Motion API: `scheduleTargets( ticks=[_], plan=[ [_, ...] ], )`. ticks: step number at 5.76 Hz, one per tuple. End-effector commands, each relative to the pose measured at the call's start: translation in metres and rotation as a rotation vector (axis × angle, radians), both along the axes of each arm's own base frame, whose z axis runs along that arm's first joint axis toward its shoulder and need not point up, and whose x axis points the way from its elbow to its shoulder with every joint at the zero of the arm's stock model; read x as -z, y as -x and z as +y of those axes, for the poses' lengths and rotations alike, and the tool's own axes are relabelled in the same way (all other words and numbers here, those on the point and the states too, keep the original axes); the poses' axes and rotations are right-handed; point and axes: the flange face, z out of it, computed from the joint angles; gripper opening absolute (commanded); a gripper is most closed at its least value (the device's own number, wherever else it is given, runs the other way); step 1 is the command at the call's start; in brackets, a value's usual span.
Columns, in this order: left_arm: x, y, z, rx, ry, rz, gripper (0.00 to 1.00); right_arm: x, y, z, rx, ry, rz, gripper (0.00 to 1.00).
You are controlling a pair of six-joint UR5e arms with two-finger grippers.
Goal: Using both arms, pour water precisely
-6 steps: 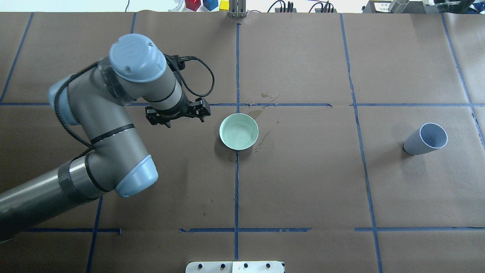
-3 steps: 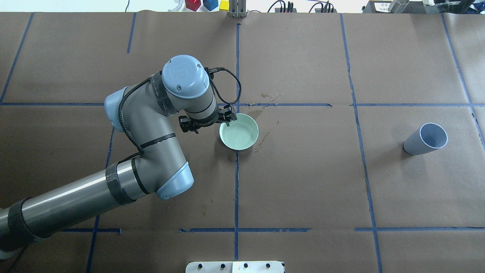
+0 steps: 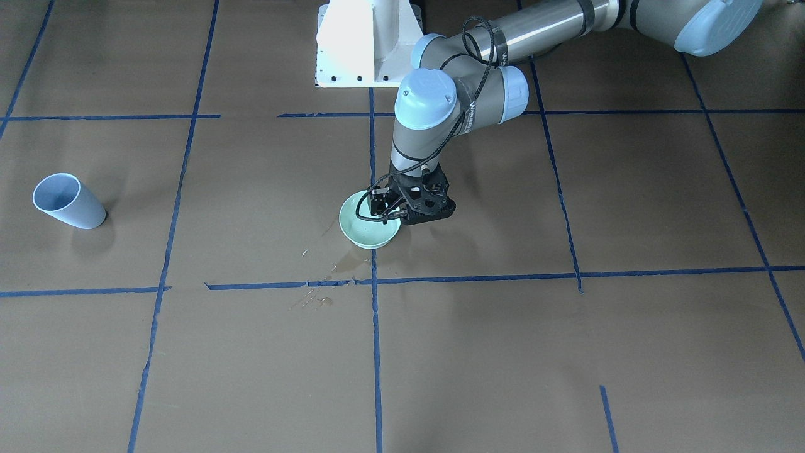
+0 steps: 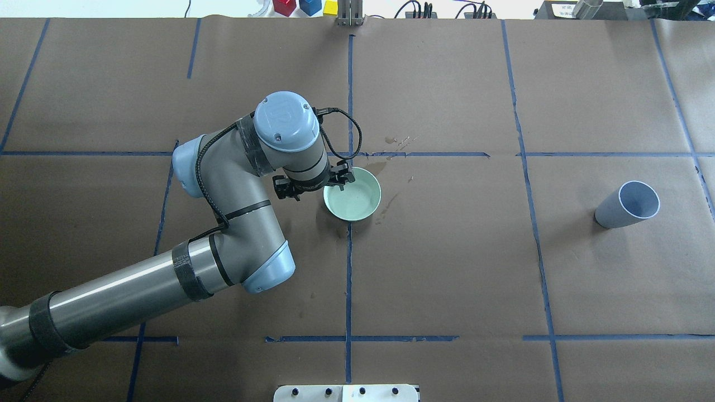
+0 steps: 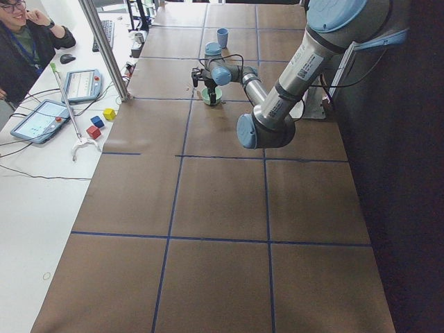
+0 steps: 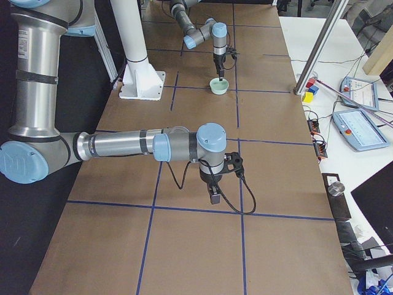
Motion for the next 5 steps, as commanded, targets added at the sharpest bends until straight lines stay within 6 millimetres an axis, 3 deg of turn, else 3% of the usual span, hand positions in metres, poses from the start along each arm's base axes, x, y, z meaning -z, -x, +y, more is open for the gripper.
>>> scheduleTargets(
  ticks=[1,3,5],
  plan=[
    [-0.0024,-0.0053,0.0047,-0.014,-0.005,-0.002,0.35,0.0003,0.0,0.0,0.0,-0.001,0.0,1.0],
    [-0.0007,-0.0092,0.0096,-0.027,-0.006,0.004,0.15,-0.0012,0.0,0.0007,0.0,0.002,0.0,1.0],
    [0.0023,-0.0086,0.0114,-0.028,-0.01,0.01,0.06,0.0004,0.0001,0.0007,0.0,-0.001,-0.002,1.0]
  ],
)
